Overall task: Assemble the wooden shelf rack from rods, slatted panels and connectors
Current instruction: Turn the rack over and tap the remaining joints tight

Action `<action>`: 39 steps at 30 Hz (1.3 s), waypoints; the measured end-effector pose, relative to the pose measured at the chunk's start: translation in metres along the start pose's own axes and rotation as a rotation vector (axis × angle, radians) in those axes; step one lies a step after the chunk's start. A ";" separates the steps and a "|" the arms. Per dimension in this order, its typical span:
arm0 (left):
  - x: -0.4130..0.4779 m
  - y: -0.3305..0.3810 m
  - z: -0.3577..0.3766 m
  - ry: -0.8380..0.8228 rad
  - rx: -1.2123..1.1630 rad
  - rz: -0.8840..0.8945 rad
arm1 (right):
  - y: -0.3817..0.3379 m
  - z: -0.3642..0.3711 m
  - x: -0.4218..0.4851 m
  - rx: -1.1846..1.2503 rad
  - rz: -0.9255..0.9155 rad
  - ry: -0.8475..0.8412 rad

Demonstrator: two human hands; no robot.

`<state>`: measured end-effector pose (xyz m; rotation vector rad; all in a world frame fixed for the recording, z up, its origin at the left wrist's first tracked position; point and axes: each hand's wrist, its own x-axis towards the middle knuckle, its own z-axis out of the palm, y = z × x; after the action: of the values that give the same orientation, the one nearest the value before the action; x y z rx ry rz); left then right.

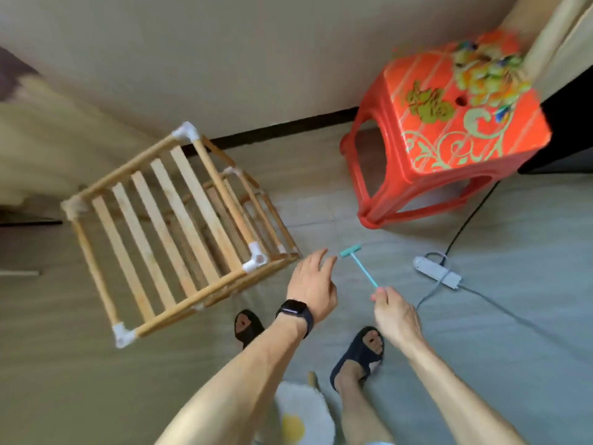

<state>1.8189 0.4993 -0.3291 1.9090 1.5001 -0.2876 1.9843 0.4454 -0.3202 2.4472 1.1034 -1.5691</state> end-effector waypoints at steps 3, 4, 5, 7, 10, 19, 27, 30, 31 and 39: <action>-0.056 -0.008 -0.048 0.342 -0.031 0.081 | -0.024 -0.008 -0.061 0.056 -0.101 0.058; -0.069 -0.018 -0.061 0.420 -0.043 0.025 | -0.033 -0.007 -0.077 0.063 -0.153 0.064; -0.079 -0.033 -0.070 0.488 -0.056 -0.065 | -0.043 -0.004 -0.090 0.059 -0.198 0.066; -0.087 -0.075 -0.078 0.523 -0.056 -0.279 | -0.057 0.010 -0.108 0.021 -0.272 0.073; -0.089 -0.141 -0.070 0.294 0.003 -0.455 | -0.064 0.038 -0.129 -0.059 -0.408 0.100; -0.020 -0.201 -0.106 0.249 0.003 -0.391 | -0.122 0.076 -0.092 -0.052 -0.578 0.280; -0.010 -0.206 -0.118 0.285 -0.121 -0.392 | -0.172 0.083 -0.056 -0.084 -0.589 0.252; -0.008 -0.212 -0.118 0.297 -0.110 -0.388 | -0.173 0.085 -0.049 -0.279 -0.551 0.200; -0.006 -0.213 -0.119 0.295 -0.111 -0.394 | -0.174 0.084 -0.047 -0.379 -0.502 0.184; -0.004 -0.212 -0.118 0.296 -0.090 -0.398 | -0.187 0.071 -0.072 -0.065 -0.838 0.337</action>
<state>1.5951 0.5918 -0.3182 1.6225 2.0564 -0.1124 1.8040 0.5190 -0.2350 2.3787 2.4168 -1.1827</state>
